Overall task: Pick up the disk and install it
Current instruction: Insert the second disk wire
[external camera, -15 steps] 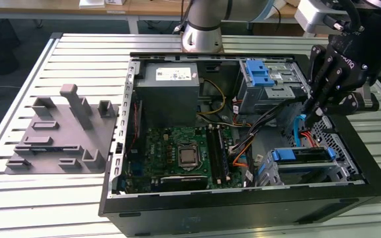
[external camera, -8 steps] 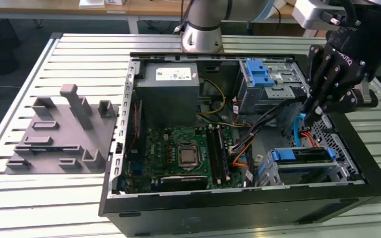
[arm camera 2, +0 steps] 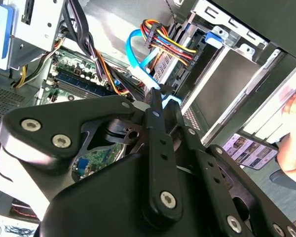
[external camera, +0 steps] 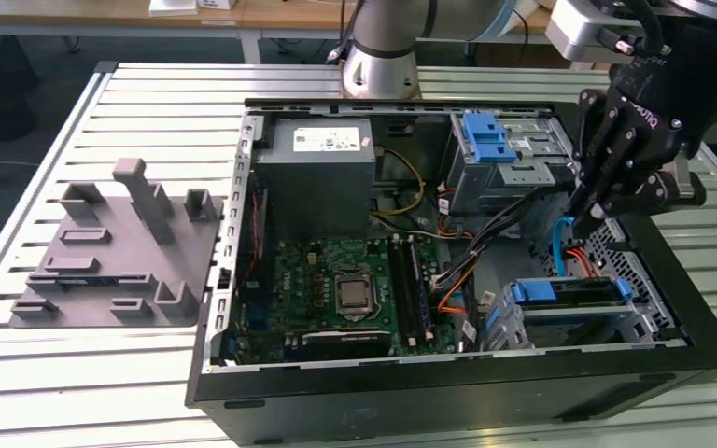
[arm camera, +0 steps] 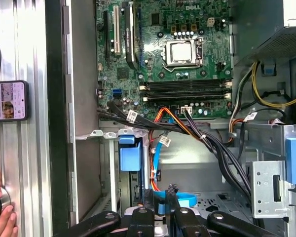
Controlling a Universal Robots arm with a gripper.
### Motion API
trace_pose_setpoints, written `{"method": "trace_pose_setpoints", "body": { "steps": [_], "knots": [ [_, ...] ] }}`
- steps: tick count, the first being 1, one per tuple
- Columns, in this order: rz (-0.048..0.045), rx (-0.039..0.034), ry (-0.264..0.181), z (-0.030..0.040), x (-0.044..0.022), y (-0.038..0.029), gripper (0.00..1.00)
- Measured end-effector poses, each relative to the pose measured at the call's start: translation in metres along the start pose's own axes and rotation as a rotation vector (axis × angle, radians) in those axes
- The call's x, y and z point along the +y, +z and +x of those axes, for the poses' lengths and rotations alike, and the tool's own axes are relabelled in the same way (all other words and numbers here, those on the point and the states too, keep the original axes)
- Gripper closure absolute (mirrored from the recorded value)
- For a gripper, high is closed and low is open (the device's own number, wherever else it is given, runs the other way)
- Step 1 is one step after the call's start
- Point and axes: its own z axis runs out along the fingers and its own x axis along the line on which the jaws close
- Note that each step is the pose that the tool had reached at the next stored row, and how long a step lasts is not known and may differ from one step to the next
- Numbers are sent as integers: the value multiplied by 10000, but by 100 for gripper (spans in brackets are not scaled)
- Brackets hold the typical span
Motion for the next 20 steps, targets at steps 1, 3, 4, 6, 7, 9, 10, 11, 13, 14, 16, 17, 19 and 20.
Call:
{"method": "trace_pose_setpoints", "body": {
  "steps": [1,3,4,6,7,9,10,11,13,14,16,17,19,20],
  "knots": [
    [0,0,0,-1,0,6,76],
    [0,-1,0,-2,0,18,76],
    [0,-1,0,-3,0,24,76],
    [0,1,0,-3,-1,37,76],
    [0,5,0,-4,-1,43,76],
    [1,19,1,-5,-1,58,76],
    [4,31,1,-5,-1,66,76],
    [6,44,1,-6,-1,74,76],
    [11,74,2,-7,-1,90,76],
    [13,87,2,-8,-1,96,76],
    [14,94,2,-8,-1,99,77],
    [13,94,2,-8,-1,100,84],
    [13,94,4,-8,-2,100,84],
    [14,94,4,-8,-3,100,84]
  ]
}}
